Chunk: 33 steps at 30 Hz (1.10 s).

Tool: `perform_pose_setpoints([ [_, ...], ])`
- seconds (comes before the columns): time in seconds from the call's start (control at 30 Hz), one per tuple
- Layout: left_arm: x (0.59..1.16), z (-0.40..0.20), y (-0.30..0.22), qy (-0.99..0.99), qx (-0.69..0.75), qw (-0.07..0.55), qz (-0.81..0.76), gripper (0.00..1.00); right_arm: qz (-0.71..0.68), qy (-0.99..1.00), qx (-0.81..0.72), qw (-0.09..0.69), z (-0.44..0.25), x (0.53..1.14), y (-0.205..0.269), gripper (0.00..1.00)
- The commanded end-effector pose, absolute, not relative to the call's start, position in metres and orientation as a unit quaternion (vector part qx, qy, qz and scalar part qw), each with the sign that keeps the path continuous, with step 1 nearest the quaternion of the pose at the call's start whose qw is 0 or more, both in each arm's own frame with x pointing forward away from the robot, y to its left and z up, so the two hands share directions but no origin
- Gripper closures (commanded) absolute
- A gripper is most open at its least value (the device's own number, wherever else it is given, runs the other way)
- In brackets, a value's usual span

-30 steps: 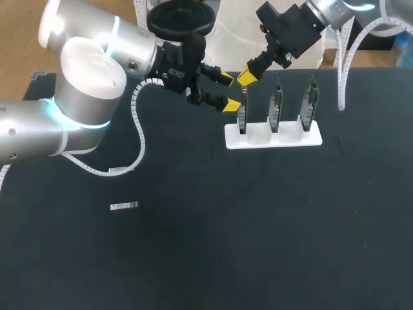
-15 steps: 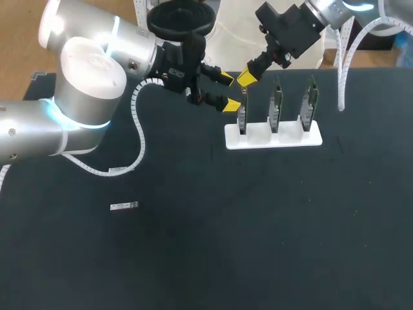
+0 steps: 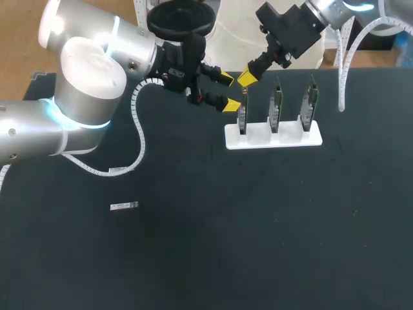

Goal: Pick up the optical module with the left hand, and insert it into the network port with the right hand.

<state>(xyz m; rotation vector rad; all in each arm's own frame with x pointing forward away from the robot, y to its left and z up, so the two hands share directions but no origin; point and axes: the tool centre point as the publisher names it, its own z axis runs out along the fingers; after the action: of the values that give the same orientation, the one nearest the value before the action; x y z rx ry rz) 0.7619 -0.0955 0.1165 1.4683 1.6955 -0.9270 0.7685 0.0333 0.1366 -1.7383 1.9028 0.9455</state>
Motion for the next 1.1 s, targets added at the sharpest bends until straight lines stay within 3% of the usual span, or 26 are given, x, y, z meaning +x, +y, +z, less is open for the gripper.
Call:
perform_pose_setpoints([
  [0.03,0.762,0.117,-0.096,0.656,0.567,0.348,-0.357,0.0,0.337,0.681,-0.621,0.194,0.11,0.768,0.032,1.0],
  [1.1,0.762,0.117,-0.096,0.656,0.567,0.348,-0.357,0.0,0.339,0.698,-0.606,0.176,0.091,0.759,0.024,1.0],
])
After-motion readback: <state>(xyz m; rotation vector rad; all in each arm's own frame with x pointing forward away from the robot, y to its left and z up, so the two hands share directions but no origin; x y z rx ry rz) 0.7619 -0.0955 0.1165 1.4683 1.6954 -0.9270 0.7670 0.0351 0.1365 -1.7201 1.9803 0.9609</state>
